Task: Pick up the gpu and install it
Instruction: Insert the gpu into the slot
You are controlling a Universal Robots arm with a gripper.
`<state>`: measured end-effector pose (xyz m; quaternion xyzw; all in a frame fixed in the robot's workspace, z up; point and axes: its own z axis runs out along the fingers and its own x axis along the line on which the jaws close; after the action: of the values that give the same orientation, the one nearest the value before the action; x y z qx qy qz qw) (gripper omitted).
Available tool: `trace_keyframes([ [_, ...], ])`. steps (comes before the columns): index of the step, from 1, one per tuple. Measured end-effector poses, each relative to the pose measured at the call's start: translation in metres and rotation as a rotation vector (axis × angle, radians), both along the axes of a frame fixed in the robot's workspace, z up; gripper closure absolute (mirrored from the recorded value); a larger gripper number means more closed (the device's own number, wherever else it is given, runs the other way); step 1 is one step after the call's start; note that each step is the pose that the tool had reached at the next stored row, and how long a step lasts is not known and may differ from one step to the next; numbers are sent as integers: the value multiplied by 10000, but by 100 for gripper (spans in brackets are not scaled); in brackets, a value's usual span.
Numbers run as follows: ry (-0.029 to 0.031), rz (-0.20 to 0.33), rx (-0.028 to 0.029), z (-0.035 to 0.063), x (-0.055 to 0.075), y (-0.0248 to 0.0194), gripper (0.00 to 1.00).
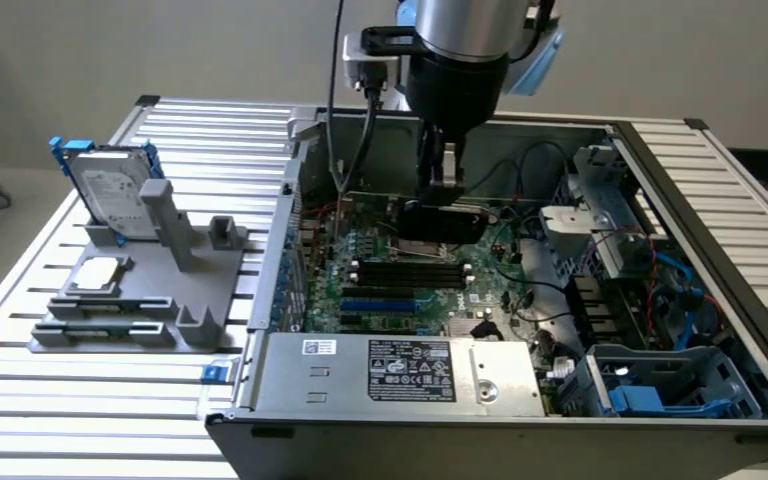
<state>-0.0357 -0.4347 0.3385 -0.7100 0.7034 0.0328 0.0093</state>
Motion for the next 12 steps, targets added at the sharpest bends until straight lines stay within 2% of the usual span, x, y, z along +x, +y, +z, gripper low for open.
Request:
trace_keyframes([
  [5,-362,60,-1,-31,-92,-4,74],
  [6,-410,61,-1,-37,-117,-7,74],
  [8,-417,61,0,-40,-143,-23,74],
  [10,-416,64,1,-42,-153,-79,74],
  [12,-417,62,0,-57,-175,-110,74],
])
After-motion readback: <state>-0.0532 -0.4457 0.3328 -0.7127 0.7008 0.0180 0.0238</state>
